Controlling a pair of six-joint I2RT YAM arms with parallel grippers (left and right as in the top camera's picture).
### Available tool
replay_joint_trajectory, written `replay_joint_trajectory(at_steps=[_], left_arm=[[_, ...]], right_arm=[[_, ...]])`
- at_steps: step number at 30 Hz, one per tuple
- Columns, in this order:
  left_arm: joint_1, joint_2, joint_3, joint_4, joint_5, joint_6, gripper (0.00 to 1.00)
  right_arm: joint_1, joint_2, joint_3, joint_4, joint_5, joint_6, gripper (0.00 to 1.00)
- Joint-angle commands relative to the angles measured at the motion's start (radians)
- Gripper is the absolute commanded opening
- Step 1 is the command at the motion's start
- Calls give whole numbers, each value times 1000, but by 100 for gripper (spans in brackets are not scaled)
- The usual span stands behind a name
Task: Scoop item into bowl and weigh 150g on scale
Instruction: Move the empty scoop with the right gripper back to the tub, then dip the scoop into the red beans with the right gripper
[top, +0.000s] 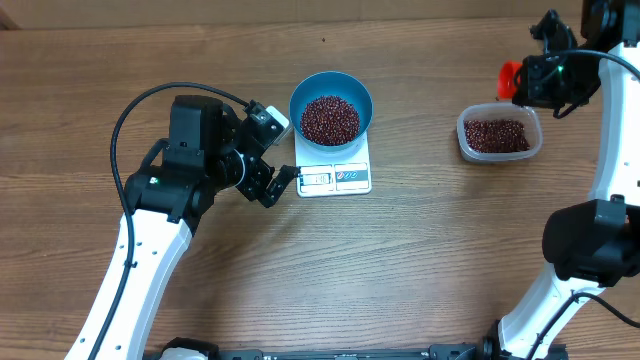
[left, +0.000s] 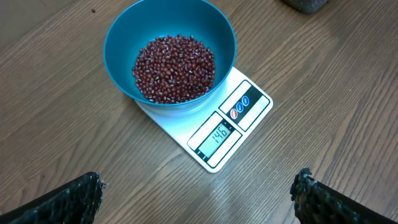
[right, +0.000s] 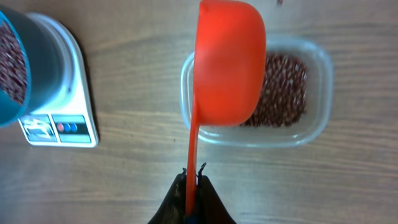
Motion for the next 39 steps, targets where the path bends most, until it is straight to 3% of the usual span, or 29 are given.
replay_joint_trajectory(at_steps=[1, 9, 39], left_arm=[[10, 2, 3, 1, 3, -7, 99], [10, 2, 3, 0, 3, -7, 100], [10, 2, 3, 0, 3, -7, 100]], right_arm=[[-3, -39, -53, -14, 10, -37, 4], [-3, -39, -138, 0, 107, -41, 4], [-3, -39, -405, 266, 105, -41, 4]])
